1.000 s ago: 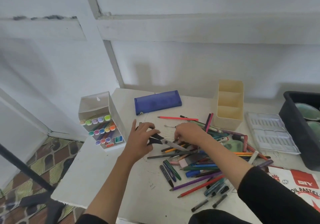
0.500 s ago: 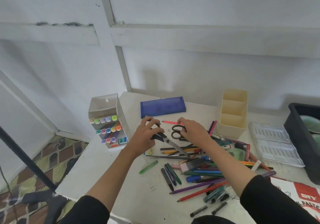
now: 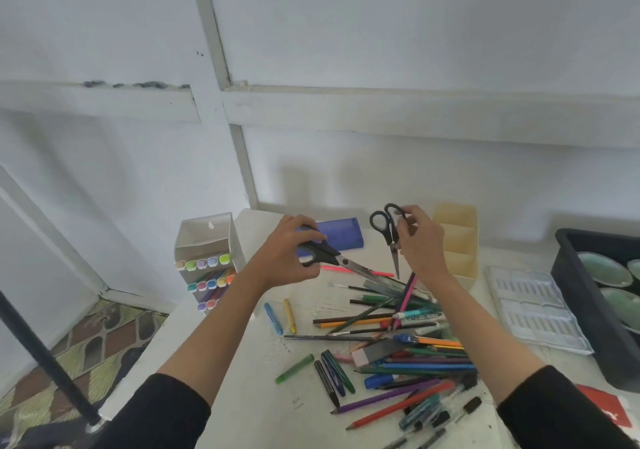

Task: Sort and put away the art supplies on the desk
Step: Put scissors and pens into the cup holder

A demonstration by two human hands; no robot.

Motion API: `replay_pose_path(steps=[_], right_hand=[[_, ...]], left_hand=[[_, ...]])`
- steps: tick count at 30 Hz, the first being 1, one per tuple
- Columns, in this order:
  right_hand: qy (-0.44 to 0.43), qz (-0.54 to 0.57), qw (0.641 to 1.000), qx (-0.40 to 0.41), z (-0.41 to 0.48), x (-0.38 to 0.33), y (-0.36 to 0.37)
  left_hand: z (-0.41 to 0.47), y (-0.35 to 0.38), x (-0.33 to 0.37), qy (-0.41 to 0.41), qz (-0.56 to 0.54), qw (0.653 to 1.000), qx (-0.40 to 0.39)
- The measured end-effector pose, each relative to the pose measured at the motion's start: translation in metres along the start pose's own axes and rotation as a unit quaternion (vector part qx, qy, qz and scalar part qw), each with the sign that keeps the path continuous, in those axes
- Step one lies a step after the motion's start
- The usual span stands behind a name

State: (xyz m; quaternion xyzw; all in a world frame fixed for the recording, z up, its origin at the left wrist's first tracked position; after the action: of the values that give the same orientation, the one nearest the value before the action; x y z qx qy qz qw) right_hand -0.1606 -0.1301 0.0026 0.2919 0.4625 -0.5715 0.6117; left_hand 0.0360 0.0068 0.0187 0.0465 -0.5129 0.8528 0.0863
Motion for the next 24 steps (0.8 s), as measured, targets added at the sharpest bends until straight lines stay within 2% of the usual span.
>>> replay_pose_path(steps=[6, 9, 12, 20, 24], right_hand=[[-0.003, 0.043, 0.996, 0.079, 0.035, -0.022, -0.062], [-0.006, 0.060, 0.991, 0.122, 0.050, -0.030, -0.094], [0.008, 0.050, 0.991, 0.128, 0.064, -0.024, -0.108], [0.033, -0.041, 0.996, 0.073, 0.093, -0.001, -0.098], [0.068, -0.112, 0.991, 0.033, 0.099, 0.024, -0.086]], left_hand=[[0.052, -0.011, 0.021, 0.007, 0.013, 0.999, 0.044], [0.080, -0.007, 0.037, -0.018, 0.003, 0.995, 0.098], [0.109, 0.003, 0.056, -0.040, -0.007, 0.992, 0.121], [0.172, 0.055, 0.114, 0.014, 0.073, 0.995, 0.065], [0.188, 0.083, 0.130, 0.040, 0.132, 0.990, 0.006]])
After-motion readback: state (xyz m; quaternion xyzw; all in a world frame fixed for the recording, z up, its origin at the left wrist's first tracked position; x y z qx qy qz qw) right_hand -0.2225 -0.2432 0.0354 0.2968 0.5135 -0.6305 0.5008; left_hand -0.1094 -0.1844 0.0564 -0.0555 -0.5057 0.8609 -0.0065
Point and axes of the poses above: each hand's wrist, its own z-axis towards the middle knuckle, its own y-axis out of the palm, x = y × z, the point moved 8 cm from there along z, towards the middle knuckle, and after that the axes turned 14 degrees about z, right-handed, at the moved point
